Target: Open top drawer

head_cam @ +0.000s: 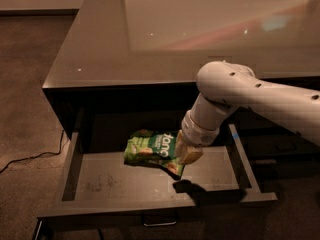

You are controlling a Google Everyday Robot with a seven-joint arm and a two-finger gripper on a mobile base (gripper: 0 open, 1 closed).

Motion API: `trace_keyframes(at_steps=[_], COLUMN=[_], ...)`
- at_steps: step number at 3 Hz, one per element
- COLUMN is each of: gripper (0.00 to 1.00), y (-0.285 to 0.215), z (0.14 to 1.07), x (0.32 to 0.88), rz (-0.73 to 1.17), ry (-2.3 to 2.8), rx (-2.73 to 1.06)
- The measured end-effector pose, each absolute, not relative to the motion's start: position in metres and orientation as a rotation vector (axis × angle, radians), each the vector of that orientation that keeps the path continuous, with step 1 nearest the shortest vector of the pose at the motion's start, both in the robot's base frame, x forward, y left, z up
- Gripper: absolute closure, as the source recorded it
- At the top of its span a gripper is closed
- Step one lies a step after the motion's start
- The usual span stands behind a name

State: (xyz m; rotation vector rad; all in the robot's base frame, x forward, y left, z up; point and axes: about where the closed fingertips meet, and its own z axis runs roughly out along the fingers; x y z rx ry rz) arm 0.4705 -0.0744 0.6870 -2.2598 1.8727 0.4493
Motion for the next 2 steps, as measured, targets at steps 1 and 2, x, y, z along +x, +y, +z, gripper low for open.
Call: trace_keyframes(at_steps=[1, 2], gripper=[0.88, 1.00], y=[-0.0835, -0.0852], z=[0.6707, 0.6660], x=[0.4648, 0.4551], rz=[0.488, 0.500], ry=[1.934, 1.964], rx=[-2.249, -2.239])
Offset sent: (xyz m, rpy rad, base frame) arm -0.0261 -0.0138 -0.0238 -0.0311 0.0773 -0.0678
